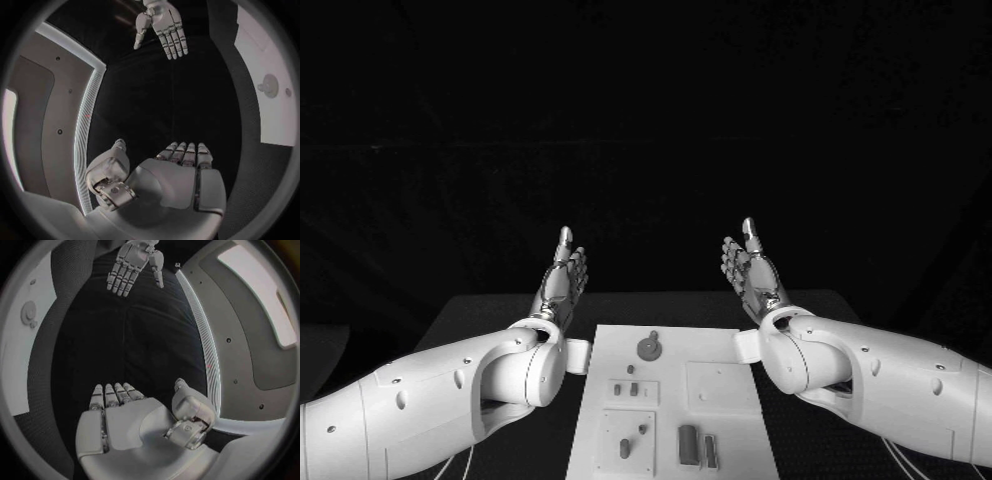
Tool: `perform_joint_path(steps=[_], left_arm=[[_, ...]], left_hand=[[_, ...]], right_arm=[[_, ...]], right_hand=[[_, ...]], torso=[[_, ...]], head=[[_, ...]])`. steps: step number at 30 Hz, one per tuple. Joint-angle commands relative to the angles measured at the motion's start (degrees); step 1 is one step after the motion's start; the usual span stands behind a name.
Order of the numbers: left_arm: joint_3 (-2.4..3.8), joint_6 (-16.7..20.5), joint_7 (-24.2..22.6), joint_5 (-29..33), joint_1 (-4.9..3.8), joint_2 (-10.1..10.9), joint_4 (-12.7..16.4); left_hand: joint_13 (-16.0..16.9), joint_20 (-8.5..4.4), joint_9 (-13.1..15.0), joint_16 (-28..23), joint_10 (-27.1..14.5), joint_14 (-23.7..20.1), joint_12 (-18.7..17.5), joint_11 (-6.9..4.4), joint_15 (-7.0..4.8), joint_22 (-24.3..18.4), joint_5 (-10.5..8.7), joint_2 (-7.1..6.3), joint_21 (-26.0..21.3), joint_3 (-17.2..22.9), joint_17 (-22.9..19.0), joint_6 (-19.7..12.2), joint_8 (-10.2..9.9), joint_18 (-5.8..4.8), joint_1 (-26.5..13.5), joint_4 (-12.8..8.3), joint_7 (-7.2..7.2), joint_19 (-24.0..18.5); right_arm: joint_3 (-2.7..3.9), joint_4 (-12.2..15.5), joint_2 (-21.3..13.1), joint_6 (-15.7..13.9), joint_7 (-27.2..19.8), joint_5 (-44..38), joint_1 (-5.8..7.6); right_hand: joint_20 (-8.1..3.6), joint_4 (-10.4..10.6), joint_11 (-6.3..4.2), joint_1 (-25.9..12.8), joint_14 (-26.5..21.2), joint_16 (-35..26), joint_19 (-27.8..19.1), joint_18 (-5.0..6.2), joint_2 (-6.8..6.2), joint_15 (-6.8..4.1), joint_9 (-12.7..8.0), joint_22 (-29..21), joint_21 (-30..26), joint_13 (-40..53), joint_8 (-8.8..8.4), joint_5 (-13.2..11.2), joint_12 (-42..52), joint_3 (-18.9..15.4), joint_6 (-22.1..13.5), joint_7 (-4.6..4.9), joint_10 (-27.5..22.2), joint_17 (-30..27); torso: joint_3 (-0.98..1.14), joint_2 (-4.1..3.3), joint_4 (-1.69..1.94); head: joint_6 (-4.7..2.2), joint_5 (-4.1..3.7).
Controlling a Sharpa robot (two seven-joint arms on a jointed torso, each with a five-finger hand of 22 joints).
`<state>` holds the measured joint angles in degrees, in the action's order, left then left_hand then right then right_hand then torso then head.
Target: Assemble the parts on the task board
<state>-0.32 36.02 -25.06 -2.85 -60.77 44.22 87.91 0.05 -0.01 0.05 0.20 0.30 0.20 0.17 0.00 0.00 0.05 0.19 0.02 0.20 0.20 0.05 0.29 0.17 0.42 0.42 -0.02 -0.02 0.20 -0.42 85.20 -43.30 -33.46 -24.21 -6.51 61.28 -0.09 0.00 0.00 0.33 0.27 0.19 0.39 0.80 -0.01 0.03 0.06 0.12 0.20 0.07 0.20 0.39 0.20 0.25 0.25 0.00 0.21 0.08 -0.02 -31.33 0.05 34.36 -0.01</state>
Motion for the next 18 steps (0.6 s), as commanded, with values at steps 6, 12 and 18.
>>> perform_joint_path(steps=[6, 12, 18], left_arm=[[0.32, 8.1, -4.7, 2.8, 0.61, 0.5, 2.0], [0.32, 8.1, -4.7, 2.8, 0.61, 0.5, 2.0], [0.32, 8.1, -4.7, 2.8, 0.61, 0.5, 2.0]], left_hand=[[-0.1, 0.01, 0.0, -0.2, -0.3, -0.2, -0.2, 0.00, 0.00, -0.1, -0.19, -0.02, -0.2, -0.2, -0.1, -0.3, -0.2, -0.42, -0.4, 0.0, 0.02, -0.2], [-0.1, 0.01, 0.0, -0.2, -0.3, -0.2, -0.2, 0.00, 0.00, -0.1, -0.19, -0.02, -0.2, -0.2, -0.1, -0.3, -0.2, -0.42, -0.4, 0.0, 0.02, -0.2], [-0.1, 0.01, 0.0, -0.2, -0.3, -0.2, -0.2, 0.00, 0.00, -0.1, -0.19, -0.02, -0.2, -0.2, -0.1, -0.3, -0.2, -0.42, -0.4, 0.0, 0.02, -0.2]], right_arm=[[0.42, 4.7, -1.4, -10.6, -5.6, 6.5, -1.11], [0.42, 4.8, -1.4, -10.7, -5.6, 6.5, -1.12], [0.42, 4.8, -1.4, -10.7, -5.6, 6.5, -1.12]], right_hand=[[0.09, 0.0, 0.00, -0.3, -0.3, -0.2, -0.4, -0.80, 0.01, -0.03, -0.1, -0.1, -0.2, -0.1, -0.20, -0.4, -0.2, -0.3, -0.2, 0.00, -0.2, -0.1], [0.09, 0.0, 0.00, -0.3, -0.3, -0.2, -0.4, -0.80, 0.01, -0.03, -0.1, -0.1, -0.2, -0.1, -0.20, -0.4, -0.2, -0.3, -0.2, 0.00, -0.2, -0.1], [0.09, 0.0, 0.00, -0.3, -0.3, -0.2, -0.4, -0.80, 0.01, -0.03, -0.1, -0.1, -0.2, -0.1, -0.20, -0.4, -0.2, -0.3, -0.2, 0.00, -0.2, -0.1]], torso=[[0.02, 0.15, -0.05], [0.02, 0.15, -0.05], [0.02, 0.15, -0.05]], head=[[0.02, 0.01], [0.02, 0.01], [0.02, 0.01]])
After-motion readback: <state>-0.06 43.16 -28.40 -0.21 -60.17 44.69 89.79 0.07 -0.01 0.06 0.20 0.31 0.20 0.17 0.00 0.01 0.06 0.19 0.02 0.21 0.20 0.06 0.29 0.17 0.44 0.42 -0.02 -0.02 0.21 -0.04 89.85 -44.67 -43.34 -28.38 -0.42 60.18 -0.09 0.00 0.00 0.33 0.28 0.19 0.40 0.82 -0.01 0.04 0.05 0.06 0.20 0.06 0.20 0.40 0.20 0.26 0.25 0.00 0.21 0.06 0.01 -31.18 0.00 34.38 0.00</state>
